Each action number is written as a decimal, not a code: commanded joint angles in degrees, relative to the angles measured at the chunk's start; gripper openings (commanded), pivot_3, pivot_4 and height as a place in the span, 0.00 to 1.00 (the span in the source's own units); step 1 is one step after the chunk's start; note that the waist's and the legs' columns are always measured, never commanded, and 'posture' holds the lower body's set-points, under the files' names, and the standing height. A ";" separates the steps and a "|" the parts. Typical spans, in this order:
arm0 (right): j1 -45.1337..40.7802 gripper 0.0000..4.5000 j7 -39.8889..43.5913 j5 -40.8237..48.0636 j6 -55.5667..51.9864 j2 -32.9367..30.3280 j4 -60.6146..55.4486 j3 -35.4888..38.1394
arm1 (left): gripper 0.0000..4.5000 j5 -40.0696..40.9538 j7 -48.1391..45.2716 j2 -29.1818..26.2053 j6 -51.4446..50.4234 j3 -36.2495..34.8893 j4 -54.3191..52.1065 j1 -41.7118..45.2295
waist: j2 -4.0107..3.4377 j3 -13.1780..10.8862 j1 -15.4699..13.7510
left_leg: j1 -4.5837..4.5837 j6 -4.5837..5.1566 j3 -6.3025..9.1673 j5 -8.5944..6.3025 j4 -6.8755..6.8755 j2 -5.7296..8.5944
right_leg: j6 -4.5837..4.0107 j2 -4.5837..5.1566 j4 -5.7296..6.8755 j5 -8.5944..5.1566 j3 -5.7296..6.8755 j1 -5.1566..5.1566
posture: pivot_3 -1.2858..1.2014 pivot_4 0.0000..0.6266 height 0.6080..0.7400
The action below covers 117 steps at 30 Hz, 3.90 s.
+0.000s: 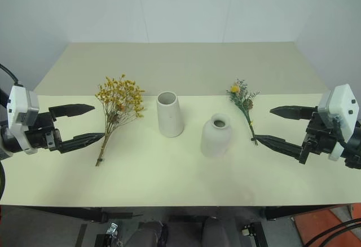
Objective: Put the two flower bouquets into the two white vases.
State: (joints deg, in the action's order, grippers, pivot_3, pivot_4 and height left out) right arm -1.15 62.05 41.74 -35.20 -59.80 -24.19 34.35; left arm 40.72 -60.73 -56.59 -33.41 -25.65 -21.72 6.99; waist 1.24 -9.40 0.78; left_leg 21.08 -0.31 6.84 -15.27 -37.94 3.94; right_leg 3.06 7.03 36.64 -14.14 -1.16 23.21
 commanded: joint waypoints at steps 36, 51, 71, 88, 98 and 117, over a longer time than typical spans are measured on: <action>-29.12 1.00 -30.17 4.27 -33.04 1.92 8.76 -15.69 | 0.99 -6.65 -3.78 3.50 -11.65 29.76 21.15 48.19 | 0.05 -0.03 0.07 | 0.24 0.07 -0.03 -0.03 -0.11 0.16 | -0.02 0.01 0.09 0.04 0.08 0.11 | 0.52 0.24 1.00; -37.29 1.00 -30.10 10.39 -33.30 6.51 4.58 -13.24 | 0.99 -21.96 -12.13 5.83 -14.39 40.56 33.84 63.54 | 0.08 -0.05 1.33 | 0.42 0.11 -0.13 -0.04 -0.45 0.14 | 0.02 -0.02 0.30 0.02 -0.04 0.43 | 0.52 0.24 1.00; -60.28 1.00 -16.18 16.02 -34.26 7.96 14.01 -28.82 | 0.99 -26.28 -8.39 -10.74 -59.09 68.79 37.01 72.19 | 0.02 -0.11 2.04 | 1.02 0.31 -0.17 -0.15 -0.99 0.12 | 0.16 -0.15 1.25 -0.06 -0.20 1.20 | 0.52 0.24 1.00; -65.15 1.00 9.06 -0.51 -14.95 10.41 17.83 -42.61 | 0.99 -11.14 8.12 -0.27 -59.09 74.74 52.32 67.94 | 0.04 -0.11 1.82 | 1.25 0.27 -0.15 -0.13 -1.13 0.16 | 0.16 -0.14 1.41 -0.06 -0.24 1.51 | 0.52 0.24 1.00; -65.96 1.00 9.69 -2.39 -16.41 11.94 17.97 -41.43 | 0.86 -14.28 17.68 6.52 -59.08 66.24 54.96 63.49 | 0.04 -0.11 1.96 | 1.47 -0.06 -0.14 0.06 -1.13 0.22 | 0.13 -0.11 1.59 -0.04 -0.76 2.02 | 0.52 0.24 1.00; -64.19 1.00 9.10 -2.35 -17.15 11.48 17.04 -40.26 | 0.00 -21.45 24.50 8.61 -57.36 56.75 51.61 60.88 | 0.05 -0.11 1.77 | 1.46 -0.03 -0.39 0.04 -1.13 0.24 | 0.16 -0.06 1.60 -0.02 -0.95 2.05 | 0.52 0.24 1.00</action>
State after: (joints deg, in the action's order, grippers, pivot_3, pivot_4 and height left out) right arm -64.90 71.04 39.31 -52.42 -47.69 -5.99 -8.27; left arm 20.88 -37.08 -47.22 -91.57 32.85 31.96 67.09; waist 1.29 -9.51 2.56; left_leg 22.54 -0.34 6.46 -15.22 -39.07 4.19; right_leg 3.23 6.97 38.24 -14.15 -2.12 25.26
